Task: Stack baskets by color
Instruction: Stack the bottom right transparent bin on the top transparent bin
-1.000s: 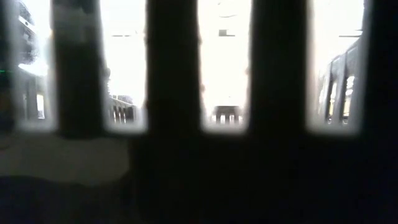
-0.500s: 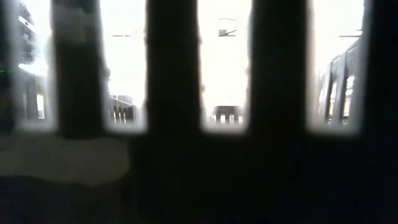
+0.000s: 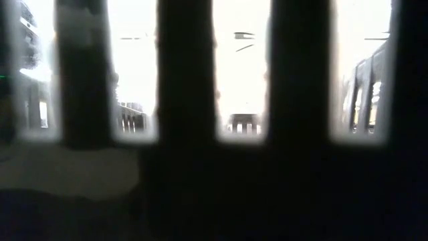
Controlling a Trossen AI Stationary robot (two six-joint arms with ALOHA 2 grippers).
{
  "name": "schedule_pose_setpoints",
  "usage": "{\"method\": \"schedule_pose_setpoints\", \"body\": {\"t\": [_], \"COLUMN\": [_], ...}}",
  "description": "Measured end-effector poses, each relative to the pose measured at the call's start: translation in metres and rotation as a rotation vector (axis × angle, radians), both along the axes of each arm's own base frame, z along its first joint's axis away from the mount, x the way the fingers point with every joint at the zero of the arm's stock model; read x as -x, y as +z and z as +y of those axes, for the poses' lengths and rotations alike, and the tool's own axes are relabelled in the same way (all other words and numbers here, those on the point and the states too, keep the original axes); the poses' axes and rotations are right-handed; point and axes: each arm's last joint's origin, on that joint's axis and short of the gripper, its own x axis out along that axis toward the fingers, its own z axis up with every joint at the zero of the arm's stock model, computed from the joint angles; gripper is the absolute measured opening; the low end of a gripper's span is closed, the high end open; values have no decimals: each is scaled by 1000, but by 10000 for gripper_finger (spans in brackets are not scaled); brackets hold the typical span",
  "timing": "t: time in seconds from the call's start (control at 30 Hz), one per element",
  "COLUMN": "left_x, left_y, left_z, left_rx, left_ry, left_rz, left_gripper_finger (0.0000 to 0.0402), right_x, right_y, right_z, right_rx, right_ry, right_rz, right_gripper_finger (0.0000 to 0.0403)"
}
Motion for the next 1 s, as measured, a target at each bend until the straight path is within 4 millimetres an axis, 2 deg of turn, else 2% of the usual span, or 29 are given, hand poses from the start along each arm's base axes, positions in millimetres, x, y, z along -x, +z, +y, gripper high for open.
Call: {"method": "schedule_pose_setpoints", "body": {"t": [0.2, 0.3, 0.4, 0.57, 1.0], "left_x": [0, 0, 0, 0, 0], "left_y": [0, 0, 0, 0, 0], "left_z": [0, 0, 0, 0, 0], "left_rx": [0, 0, 0, 0, 0], "left_ry": [0, 0, 0, 0, 0], "left_rz": [0, 1, 0, 0, 0], "left_gripper_finger": [36, 33, 34, 40, 30], "right_x": [2, 2, 2, 6, 20], "right_y": [-1, -1, -1, -1, 0], "right_z": [1, 1, 2, -2, -12], "right_rx": [-6, -9, -11, -13, -127], "right_ry": [4, 14, 15, 2, 8], "right_rz": [22, 23, 26, 26, -8], "right_gripper_finger": [83, 88, 76, 13, 6]}}
